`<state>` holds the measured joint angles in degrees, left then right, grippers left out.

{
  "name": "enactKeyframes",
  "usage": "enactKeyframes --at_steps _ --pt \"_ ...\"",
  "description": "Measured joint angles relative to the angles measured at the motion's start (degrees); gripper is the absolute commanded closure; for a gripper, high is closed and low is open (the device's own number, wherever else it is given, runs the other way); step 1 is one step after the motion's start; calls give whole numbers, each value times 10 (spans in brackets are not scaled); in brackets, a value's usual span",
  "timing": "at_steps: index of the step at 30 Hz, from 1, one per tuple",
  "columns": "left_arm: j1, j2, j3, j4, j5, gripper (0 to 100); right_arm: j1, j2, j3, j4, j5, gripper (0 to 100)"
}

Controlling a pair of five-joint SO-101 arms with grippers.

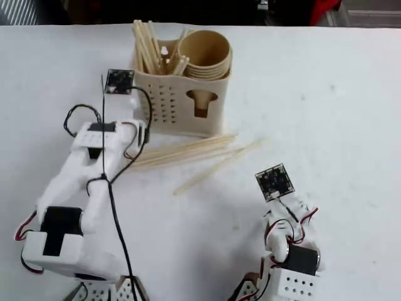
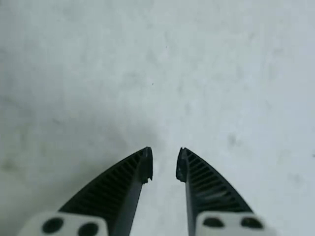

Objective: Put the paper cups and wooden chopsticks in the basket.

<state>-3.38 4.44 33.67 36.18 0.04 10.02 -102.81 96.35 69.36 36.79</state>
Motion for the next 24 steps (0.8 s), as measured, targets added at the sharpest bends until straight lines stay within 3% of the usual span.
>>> enactKeyframes --at_steps 13,24 --pt "14 -8 -18 150 1 846 0 0 0 0 0 899" --pt "16 -9 -18 185 -3 849 0 0 0 0 0 899"
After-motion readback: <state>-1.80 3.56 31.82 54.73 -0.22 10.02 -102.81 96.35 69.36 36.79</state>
